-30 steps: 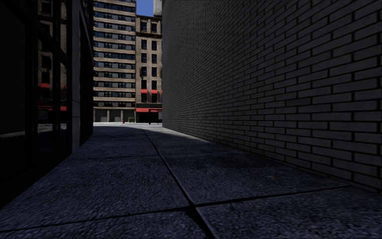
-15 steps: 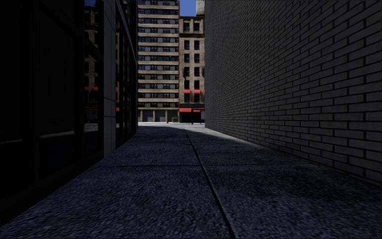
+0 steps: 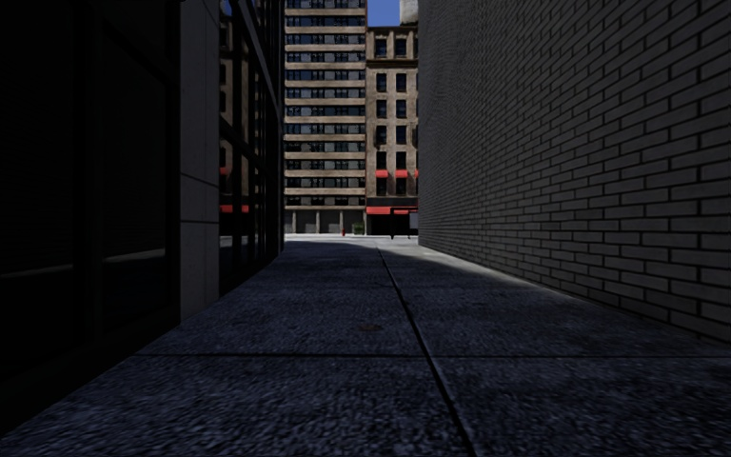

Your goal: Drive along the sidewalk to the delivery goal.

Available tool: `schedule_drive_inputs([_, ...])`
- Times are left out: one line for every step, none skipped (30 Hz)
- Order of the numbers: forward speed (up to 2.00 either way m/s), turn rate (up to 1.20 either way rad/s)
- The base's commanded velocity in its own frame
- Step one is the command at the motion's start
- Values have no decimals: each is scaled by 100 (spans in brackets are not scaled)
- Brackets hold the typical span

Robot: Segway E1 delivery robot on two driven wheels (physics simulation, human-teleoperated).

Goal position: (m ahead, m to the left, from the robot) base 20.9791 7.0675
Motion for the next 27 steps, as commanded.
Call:
schedule_drive_inputs([200,0])
schedule_drive_inputs([200,0])
schedule_drive_inputs([200,0])
schedule_drive_inputs([200,0])
schedule_drive_inputs([200,0])
schedule_drive_inputs([200,0])
schedule_drive_inputs([200,0])
schedule_drive_inputs([200,0])
schedule_drive_inputs([200,0])
schedule_drive_inputs([200,0])
schedule_drive_inputs([200,0])
schedule_drive_inputs([200,0])
schedule_drive_inputs([200,0])
schedule_drive_inputs([200,0])
schedule_drive_inputs([200,0])
schedule_drive_inputs([200,1])
schedule_drive_inputs([200,14])
schedule_drive_inputs([200,22])
schedule_drive_inputs([200,22])
schedule_drive_inputs([200,25])
schedule_drive_inputs([200,25])
schedule_drive_inputs([200,25])
schedule_drive_inputs([200,12])
schedule_drive_inputs([200,0])
schedule_drive_inputs([200,0])
schedule_drive_inputs([200,0])
schedule_drive_inputs([200,0])
